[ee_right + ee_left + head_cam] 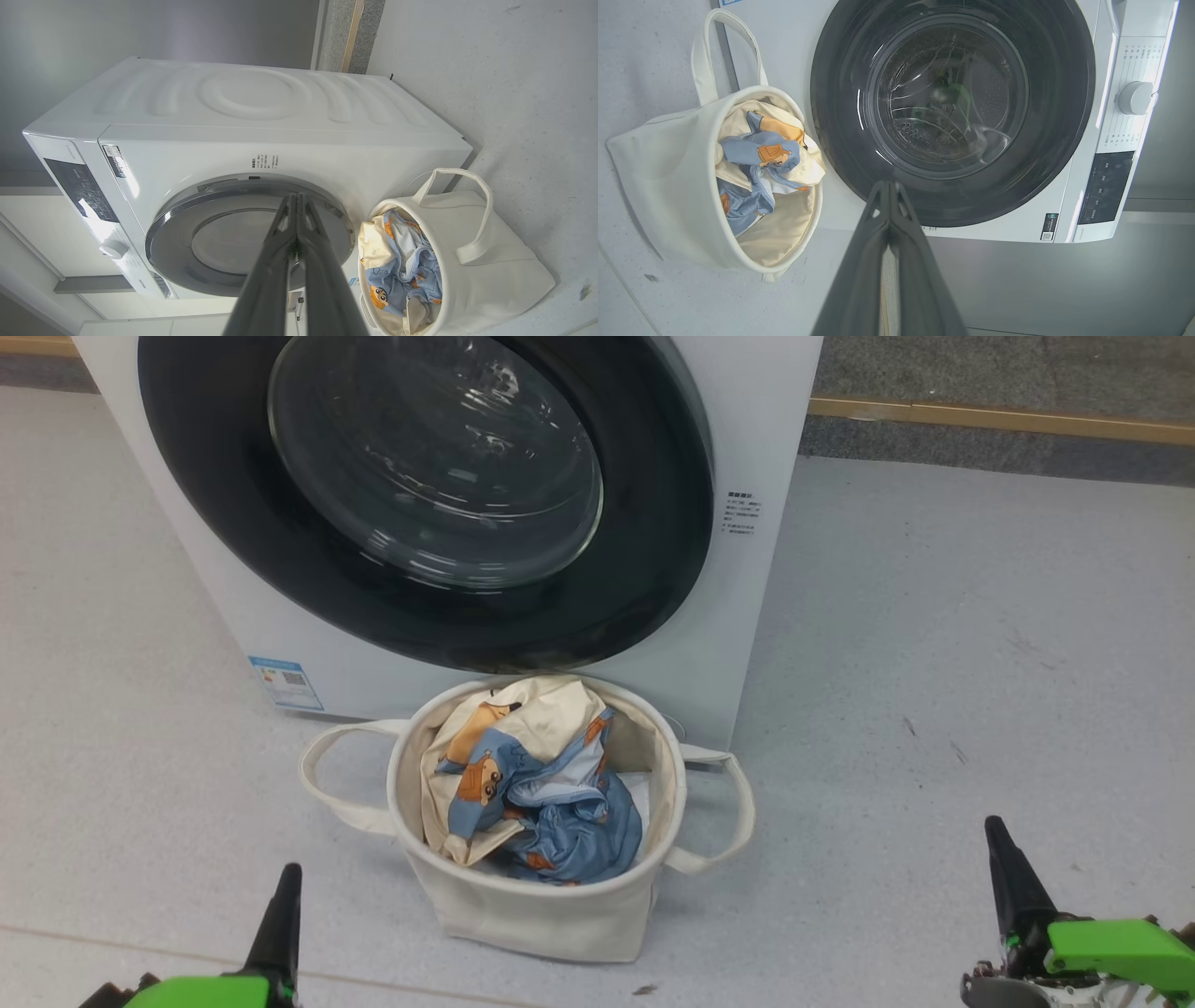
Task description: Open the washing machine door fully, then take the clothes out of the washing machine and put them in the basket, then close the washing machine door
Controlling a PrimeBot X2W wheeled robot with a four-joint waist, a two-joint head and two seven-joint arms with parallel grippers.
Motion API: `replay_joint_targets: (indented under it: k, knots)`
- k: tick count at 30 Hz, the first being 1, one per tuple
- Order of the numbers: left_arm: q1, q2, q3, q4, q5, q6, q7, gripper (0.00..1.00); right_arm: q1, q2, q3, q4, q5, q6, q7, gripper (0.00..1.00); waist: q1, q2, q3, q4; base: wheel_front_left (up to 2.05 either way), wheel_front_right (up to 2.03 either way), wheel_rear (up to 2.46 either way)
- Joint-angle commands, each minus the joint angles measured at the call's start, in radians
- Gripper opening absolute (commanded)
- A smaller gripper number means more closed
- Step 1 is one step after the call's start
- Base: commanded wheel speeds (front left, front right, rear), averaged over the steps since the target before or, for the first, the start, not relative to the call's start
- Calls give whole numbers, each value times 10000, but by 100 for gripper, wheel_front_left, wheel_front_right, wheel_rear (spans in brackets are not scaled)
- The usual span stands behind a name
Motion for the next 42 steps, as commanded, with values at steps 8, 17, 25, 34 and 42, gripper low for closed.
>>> replay_joint_targets:
  k: [8, 17, 25, 34, 42]
  knots:
    - [-531, 62, 518, -469, -1073, -151, 280, 0, -513, -117, 63, -412, 1061, 2, 332, 0, 0, -1, -19, 2, 0, 0, 0]
    - [-533, 62, 531, -476, -1158, -155, 301, 0, -516, -113, 50, -414, 1136, 2, 359, 0, 0, -1, -21, 2, 0, 0, 0]
    - [-533, 62, 531, -477, -1158, -155, 301, 0, -517, -110, 45, -414, 1132, 2, 363, 0, 0, -1, -21, 2, 0, 0, 0]
    - [-533, 62, 531, -477, -1158, -155, 301, 0, -517, -106, 40, -414, 1127, 2, 367, 0, 0, -1, -21, 2, 0, 0, 0]
    - [-533, 62, 530, -477, -1158, -155, 300, 0, -518, -104, 36, -413, 1124, 2, 371, 0, 0, -1, -21, 2, 0, 0, 0]
